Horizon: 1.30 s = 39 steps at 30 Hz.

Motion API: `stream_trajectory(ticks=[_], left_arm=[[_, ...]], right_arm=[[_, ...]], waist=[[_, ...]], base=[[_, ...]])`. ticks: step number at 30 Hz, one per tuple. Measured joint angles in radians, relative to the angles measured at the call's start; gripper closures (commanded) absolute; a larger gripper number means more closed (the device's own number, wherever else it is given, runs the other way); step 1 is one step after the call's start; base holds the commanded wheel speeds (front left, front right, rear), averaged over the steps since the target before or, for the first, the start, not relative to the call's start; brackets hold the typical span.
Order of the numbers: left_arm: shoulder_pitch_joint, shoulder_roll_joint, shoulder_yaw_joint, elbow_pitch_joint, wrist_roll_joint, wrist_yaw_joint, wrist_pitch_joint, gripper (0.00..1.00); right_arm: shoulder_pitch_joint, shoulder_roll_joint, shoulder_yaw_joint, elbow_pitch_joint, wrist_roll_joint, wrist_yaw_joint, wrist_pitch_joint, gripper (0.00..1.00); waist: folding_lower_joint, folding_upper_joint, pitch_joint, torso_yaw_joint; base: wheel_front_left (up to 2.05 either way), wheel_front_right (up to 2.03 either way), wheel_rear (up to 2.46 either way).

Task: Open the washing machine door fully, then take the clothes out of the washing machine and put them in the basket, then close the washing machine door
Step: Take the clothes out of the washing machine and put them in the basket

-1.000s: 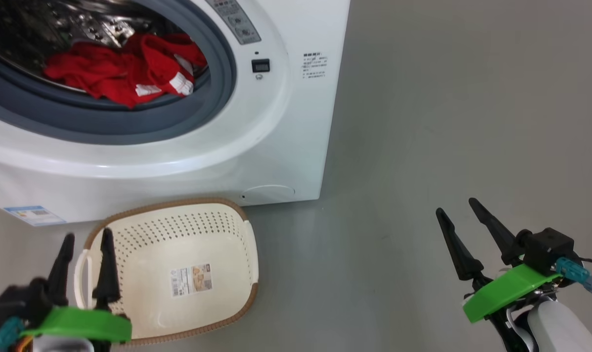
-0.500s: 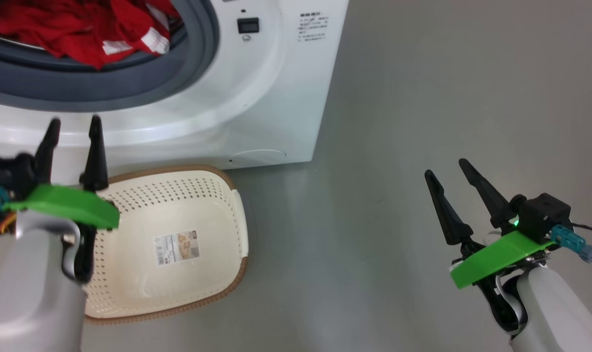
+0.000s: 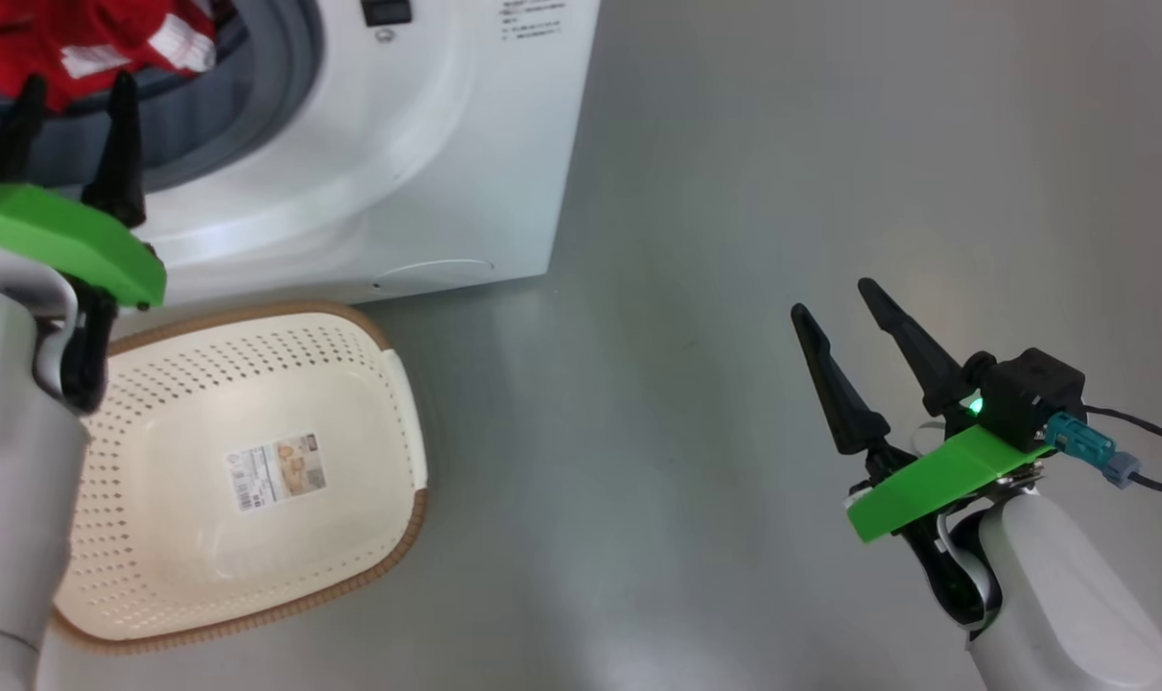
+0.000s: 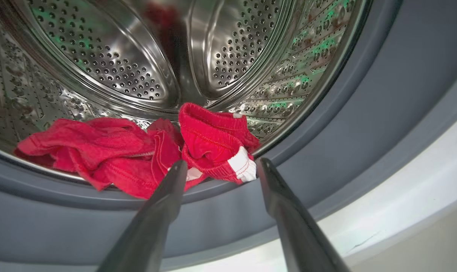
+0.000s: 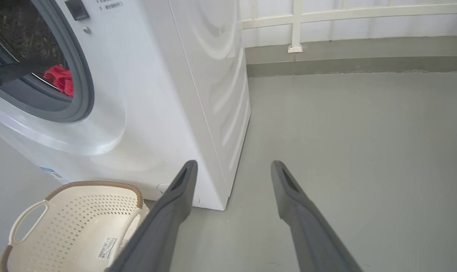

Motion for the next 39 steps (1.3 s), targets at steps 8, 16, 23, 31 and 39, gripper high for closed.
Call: stream_trajectory(ticks=[8, 16, 23, 31, 39], left_arm=[[-0.105, 0.049, -0.148, 0.067, -0.104, 0.000, 0.031, 0.00], [-0.190, 0.089, -0.253, 0.110, -0.184, 0.000, 0.043, 0.00], [-0.242, 0.118, -0.330, 0.134, -0.239, 0.000, 0.049, 0.00], [-0.286, 0.137, -0.411, 0.139, -0.298, 0.000, 0.055, 0.00], [-0.307, 0.151, -0.484, 0.139, -0.351, 0.000, 0.046, 0.48]], right_arm=[[-0.016, 0.019, 0.028, 0.000, 0.000, 0.000, 0.000, 0.00], [-0.050, 0.028, 0.053, 0.000, 0.000, 0.000, 0.000, 0.00], [-0.062, 0.032, 0.057, -0.001, 0.000, 0.000, 0.000, 0.00], [-0.077, 0.037, 0.054, -0.006, 0.000, 0.000, 0.000, 0.00], [-0.092, 0.046, 0.053, -0.010, 0.000, 0.000, -0.003, 0.00]], waist=[[0.0000, 0.0000, 0.047, -0.034], [0.0000, 0.0000, 0.089, -0.056], [0.0000, 0.0000, 0.121, -0.070], [0.0000, 0.0000, 0.160, -0.080], [0.0000, 0.0000, 0.175, -0.085]], base=[[0.00, 0.00, 0.00], [0.00, 0.00, 0.00], [0.00, 0.00, 0.00], [0.00, 0.00, 0.00], [0.00, 0.00, 0.00]])
